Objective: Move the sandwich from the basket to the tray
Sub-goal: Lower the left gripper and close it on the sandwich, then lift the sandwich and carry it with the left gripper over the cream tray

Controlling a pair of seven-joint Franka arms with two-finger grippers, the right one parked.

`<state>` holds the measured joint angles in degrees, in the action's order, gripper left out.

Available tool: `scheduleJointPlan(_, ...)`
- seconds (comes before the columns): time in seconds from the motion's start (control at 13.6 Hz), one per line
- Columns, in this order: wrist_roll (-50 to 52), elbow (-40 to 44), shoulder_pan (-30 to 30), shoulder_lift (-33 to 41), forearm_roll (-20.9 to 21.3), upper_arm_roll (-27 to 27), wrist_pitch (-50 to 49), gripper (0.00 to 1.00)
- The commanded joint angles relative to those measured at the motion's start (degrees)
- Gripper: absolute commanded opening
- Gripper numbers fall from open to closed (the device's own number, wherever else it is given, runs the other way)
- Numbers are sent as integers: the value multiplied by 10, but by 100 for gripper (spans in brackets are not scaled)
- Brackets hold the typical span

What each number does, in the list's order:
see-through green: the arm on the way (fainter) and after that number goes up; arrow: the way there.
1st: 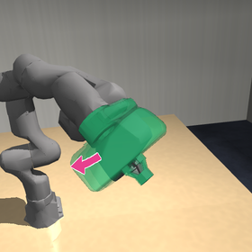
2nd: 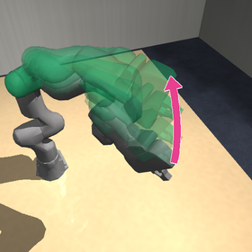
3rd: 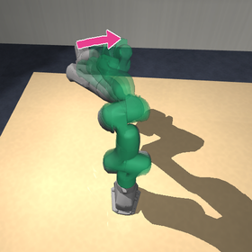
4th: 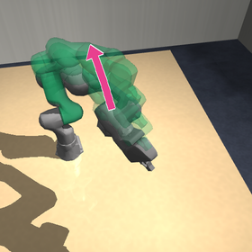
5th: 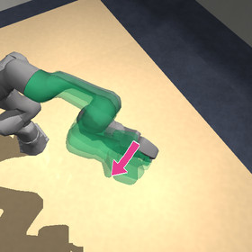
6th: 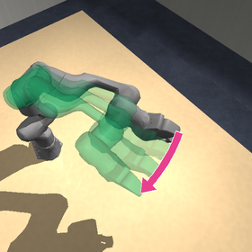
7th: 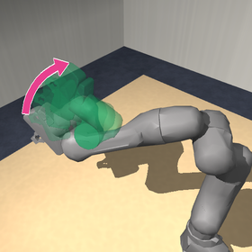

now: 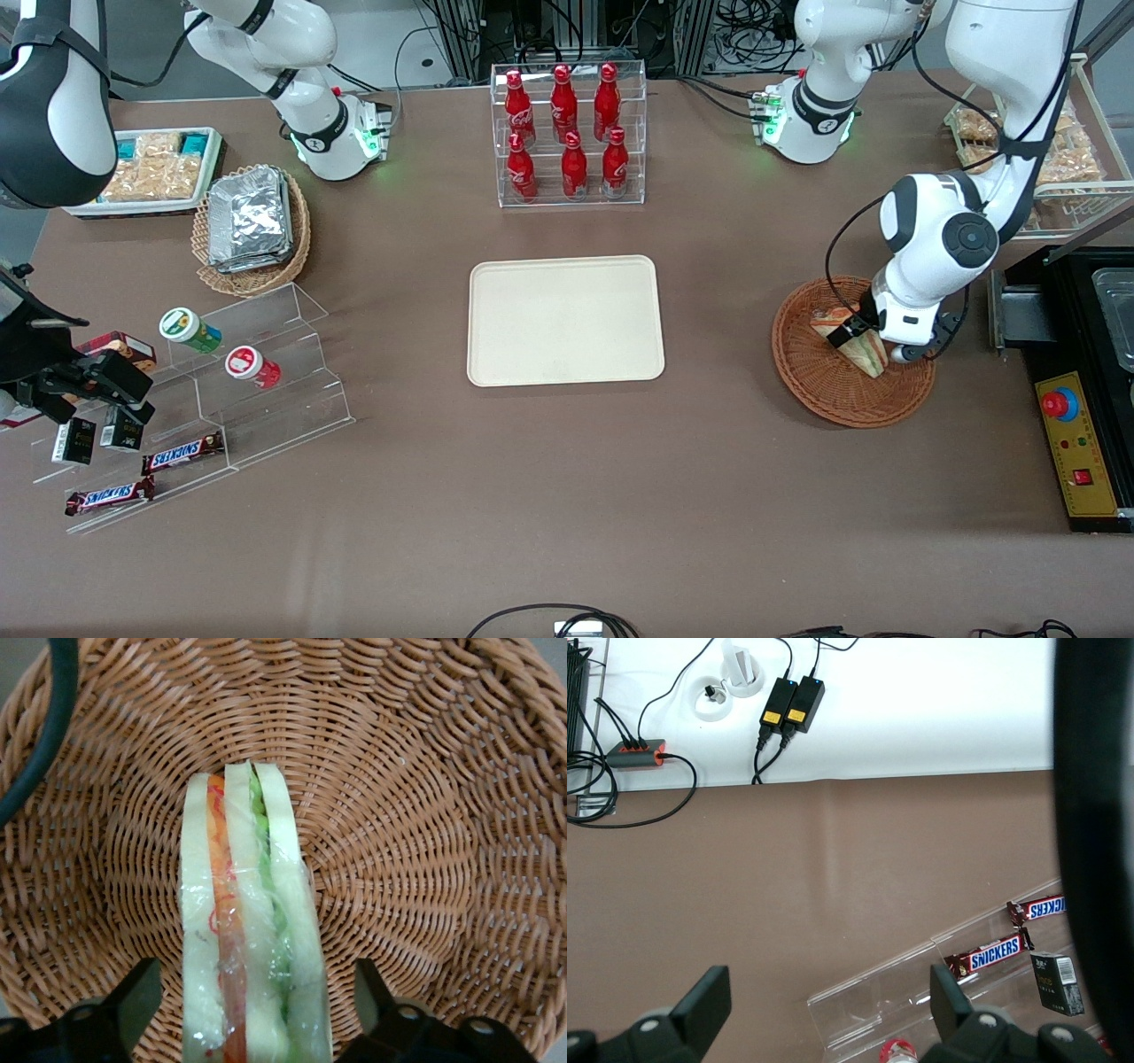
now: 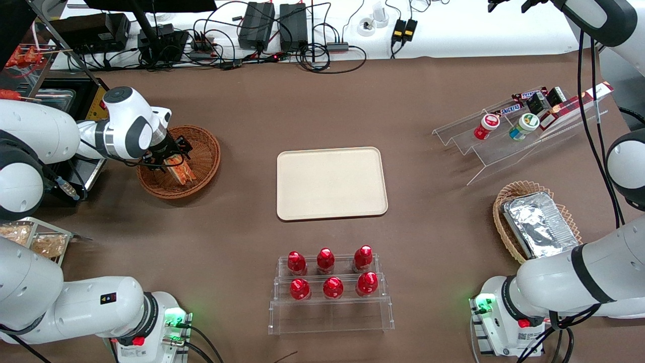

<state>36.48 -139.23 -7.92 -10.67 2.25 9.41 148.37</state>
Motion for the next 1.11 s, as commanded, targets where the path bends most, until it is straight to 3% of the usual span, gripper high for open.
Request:
scheduleJointPlan(0.0,16,-5,-1,3,7,2,11,19)
scheduleJointPlan(0.07,15,-5,-1,1,7,2,10,2)
scheduleJointPlan(0.15,14,-5,-1,1,7,2,10,0)
scheduleJointPlan(0.37,12,-2,-1,13,7,2,-10,0)
scheduleJointPlan(0.66,3,30,1,78,6,5,-127,0)
scheduleJointPlan(1.03,3,160,6,94,7,66,-300,0)
